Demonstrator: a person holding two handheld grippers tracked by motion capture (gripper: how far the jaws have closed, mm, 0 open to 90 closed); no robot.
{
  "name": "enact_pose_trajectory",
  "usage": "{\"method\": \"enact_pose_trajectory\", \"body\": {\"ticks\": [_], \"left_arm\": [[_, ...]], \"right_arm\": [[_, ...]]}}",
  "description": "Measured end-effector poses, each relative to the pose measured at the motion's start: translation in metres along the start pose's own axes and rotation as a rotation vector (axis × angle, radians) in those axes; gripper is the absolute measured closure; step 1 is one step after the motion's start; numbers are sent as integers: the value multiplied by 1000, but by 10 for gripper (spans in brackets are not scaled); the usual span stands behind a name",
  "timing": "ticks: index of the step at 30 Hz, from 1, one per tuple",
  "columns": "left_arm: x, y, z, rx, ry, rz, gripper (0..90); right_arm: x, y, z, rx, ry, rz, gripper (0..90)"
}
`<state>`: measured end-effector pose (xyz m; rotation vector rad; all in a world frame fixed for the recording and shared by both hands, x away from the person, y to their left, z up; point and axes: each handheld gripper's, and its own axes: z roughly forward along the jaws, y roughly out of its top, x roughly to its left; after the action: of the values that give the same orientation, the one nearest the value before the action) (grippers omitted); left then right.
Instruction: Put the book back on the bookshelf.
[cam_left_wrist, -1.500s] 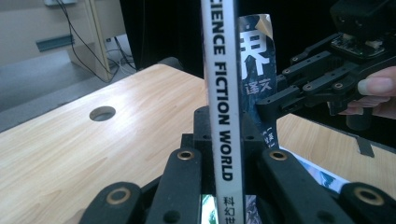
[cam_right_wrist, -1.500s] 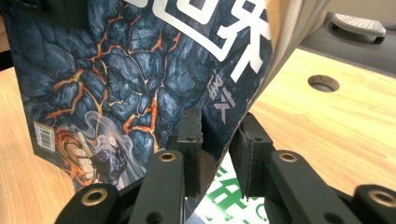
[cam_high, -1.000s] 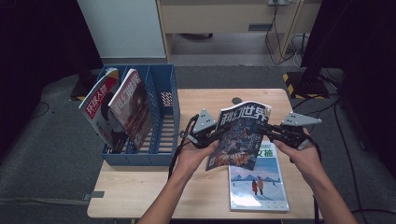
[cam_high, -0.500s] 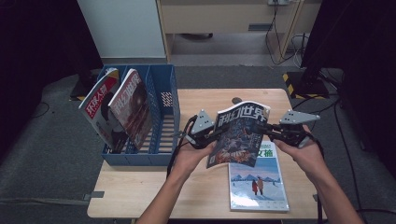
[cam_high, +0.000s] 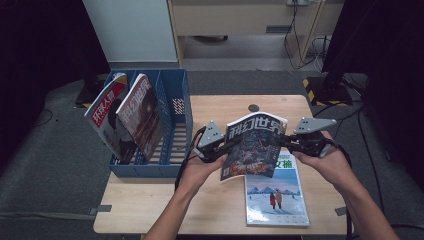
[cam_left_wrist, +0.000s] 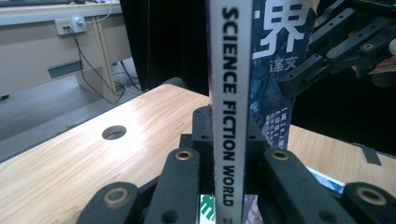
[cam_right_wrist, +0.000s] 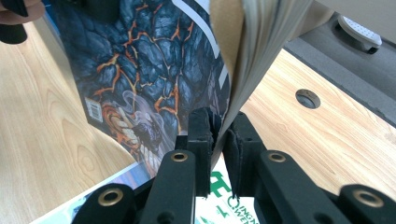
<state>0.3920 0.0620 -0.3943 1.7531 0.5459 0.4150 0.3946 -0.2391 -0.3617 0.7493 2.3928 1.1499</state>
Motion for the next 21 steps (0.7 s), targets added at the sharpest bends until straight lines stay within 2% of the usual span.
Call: {"method": "enact_pose_trajectory", "body": {"ticks": [10, 14, 17, 21], "left_arm": [[3, -6, 0, -43, -25, -2, 751], [4, -8, 2, -65, -47, -9, 721], [6, -11, 2, -83, -81, -11, 699], [5, -12, 4, -84, -93, -4, 693]], "right_arm": [[2, 0, -3, 3, 16, -16, 820], [3, -1, -4, 5, 21, -16, 821], [3, -1, -4, -2, 24, -29, 821], [4, -1, -4, -7, 37, -28, 823]]}}
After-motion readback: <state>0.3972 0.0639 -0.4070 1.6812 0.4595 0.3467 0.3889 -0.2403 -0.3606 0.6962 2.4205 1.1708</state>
